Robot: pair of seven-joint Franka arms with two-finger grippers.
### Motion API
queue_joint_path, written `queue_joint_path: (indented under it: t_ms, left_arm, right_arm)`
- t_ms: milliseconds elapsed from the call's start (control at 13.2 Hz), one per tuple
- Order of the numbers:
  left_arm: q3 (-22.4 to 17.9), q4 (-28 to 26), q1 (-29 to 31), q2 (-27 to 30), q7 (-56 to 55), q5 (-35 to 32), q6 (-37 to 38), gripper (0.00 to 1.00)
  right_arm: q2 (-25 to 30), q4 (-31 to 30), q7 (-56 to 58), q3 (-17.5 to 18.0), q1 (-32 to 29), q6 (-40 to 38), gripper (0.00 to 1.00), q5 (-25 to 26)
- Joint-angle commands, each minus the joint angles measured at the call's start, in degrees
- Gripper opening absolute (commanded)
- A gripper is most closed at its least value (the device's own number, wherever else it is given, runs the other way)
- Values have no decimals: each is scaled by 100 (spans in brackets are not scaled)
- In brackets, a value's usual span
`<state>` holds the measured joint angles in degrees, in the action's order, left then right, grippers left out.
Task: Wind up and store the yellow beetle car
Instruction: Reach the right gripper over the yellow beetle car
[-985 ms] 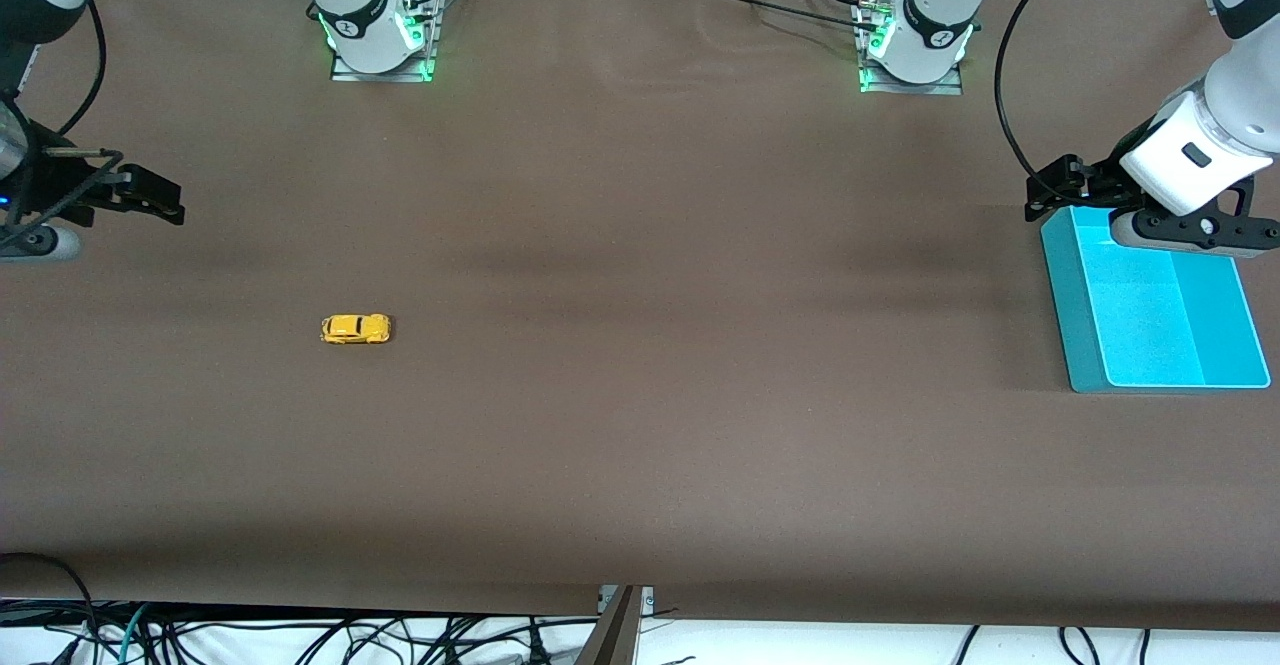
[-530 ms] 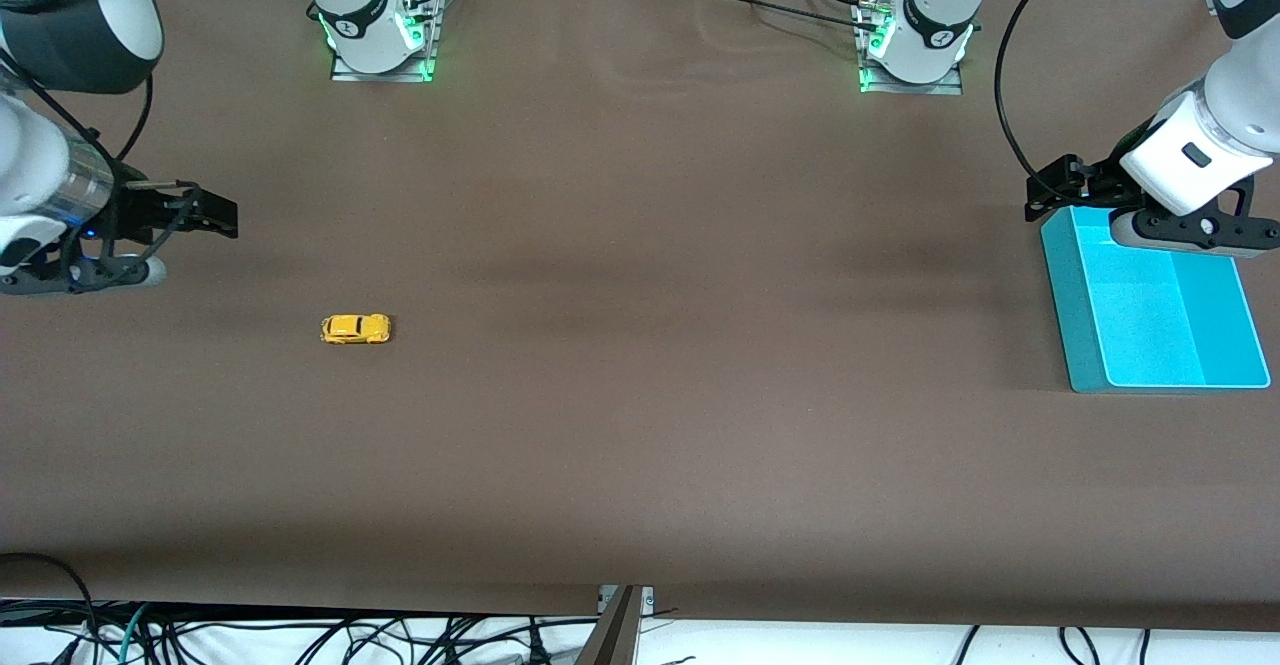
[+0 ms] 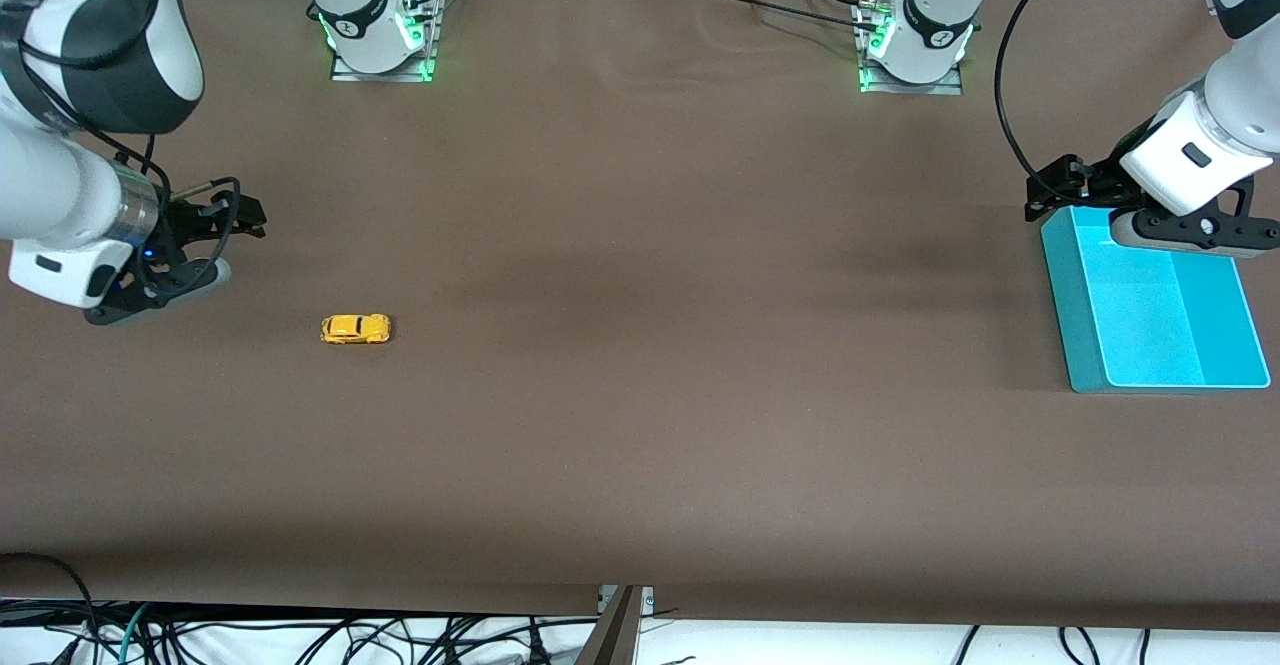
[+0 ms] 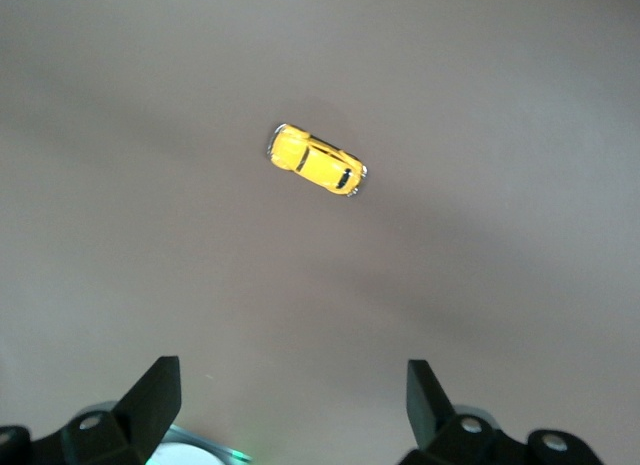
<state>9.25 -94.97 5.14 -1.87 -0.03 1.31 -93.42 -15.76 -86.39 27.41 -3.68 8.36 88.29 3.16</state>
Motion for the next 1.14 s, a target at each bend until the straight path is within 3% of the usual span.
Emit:
queue_joint_path:
  t_ms: [0, 227, 530, 1061]
  left_arm:
    - [42, 137, 22, -50, -6, -52, 122, 100]
    - [42, 137, 22, -50, -6, -52, 122, 100]
    - [42, 137, 22, -50, -6, -43, 122, 100]
    - [42, 128, 22, -42, -6, -43, 122, 100]
  right_arm:
    - [-190, -36, 1306, -1, -18, 223, 100, 71]
    - [-410, -307, 2923, -1, -27, 696, 100, 71]
    - [-393, -1325, 4533, -10, -36, 2101, 100, 62]
    - [-340, -2996, 5801, -1, -36, 4659, 100, 44]
